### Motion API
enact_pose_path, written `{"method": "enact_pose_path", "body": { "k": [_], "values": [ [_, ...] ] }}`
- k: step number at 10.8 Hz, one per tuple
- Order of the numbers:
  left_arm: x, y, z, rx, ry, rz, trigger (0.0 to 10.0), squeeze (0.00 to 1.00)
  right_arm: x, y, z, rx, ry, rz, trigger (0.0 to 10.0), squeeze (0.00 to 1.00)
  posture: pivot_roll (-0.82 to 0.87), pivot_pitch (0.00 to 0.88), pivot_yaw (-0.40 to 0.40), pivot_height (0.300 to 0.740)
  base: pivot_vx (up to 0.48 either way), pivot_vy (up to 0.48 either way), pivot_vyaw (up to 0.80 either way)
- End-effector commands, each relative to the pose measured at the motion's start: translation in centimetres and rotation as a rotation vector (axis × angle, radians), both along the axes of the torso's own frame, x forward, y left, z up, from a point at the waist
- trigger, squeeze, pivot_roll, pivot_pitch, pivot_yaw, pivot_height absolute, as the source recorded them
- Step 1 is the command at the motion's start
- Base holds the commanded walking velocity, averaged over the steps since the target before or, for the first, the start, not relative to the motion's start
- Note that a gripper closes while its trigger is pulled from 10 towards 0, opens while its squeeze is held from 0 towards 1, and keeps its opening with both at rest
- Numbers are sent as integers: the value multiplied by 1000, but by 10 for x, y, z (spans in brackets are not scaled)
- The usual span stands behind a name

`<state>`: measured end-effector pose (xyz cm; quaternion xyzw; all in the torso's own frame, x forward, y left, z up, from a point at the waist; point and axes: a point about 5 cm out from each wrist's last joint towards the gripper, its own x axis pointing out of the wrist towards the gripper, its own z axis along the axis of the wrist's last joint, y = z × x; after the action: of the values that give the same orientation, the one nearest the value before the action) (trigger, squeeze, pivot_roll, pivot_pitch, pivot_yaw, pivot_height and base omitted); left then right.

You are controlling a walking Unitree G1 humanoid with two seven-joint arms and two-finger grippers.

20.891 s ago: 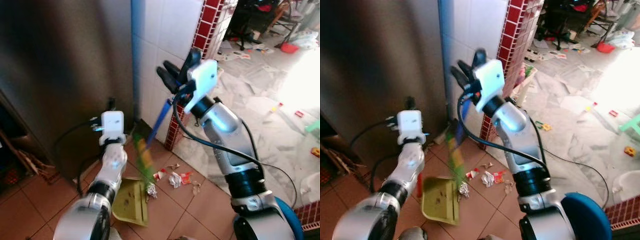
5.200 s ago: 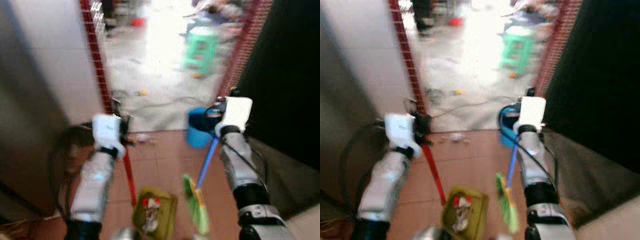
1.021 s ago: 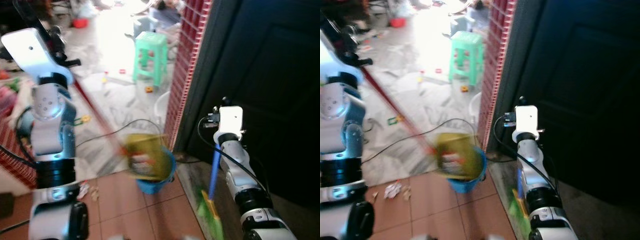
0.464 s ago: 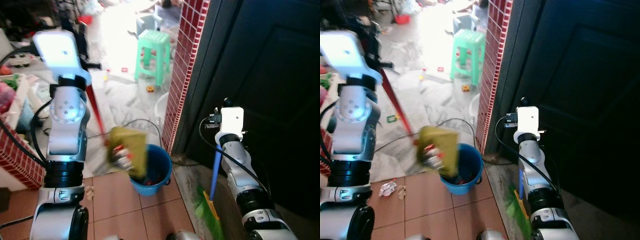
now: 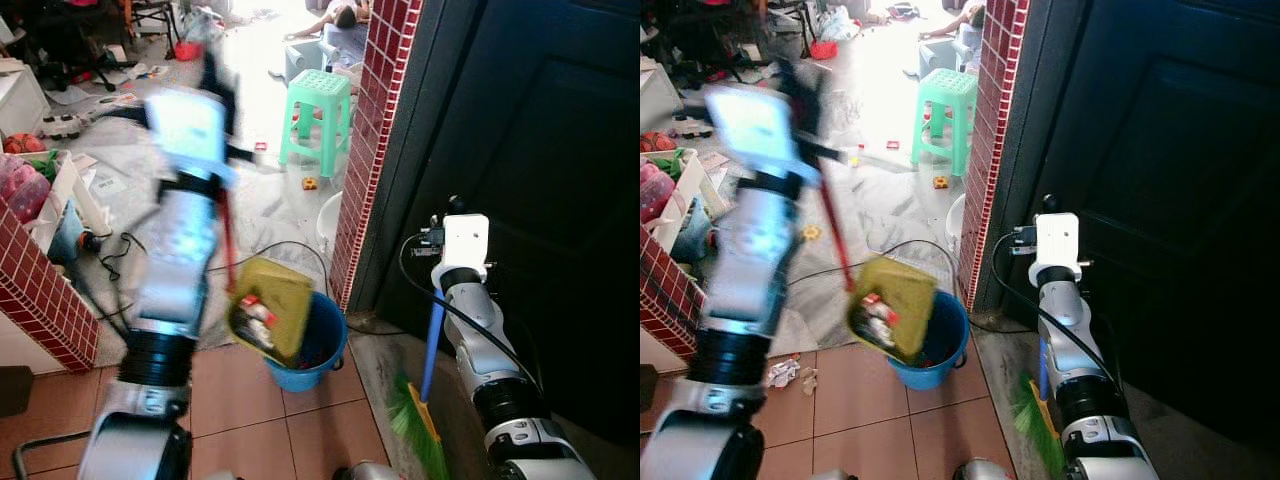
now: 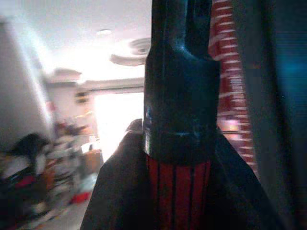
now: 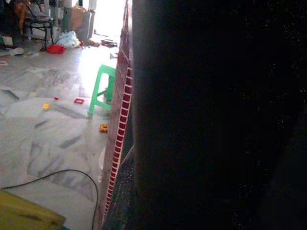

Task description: Sweep floor

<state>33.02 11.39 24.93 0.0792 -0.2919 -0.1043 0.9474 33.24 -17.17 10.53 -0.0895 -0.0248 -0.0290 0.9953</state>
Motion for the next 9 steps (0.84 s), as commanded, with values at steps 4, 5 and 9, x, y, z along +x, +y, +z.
{"method": "enact_pose_path", "body": {
  "k": [4,5,9],
  "values": [
    [-39,-66,-5,358,-121,-456,10000,0,4,-2,11,-5,-39,-4,10000,0,-60,0,-30,740,0,0,0],
    [-48,-80,-15,450,-100,-555,10000,0,4,-2,10,-5,-38,-5,10000,0,-57,0,-30,740,0,0,0],
    [-57,-91,-11,472,-104,-608,10000,0,5,-1,11,-11,-39,-2,10000,0,-57,0,-37,740,0,0,0]
  ]
}}
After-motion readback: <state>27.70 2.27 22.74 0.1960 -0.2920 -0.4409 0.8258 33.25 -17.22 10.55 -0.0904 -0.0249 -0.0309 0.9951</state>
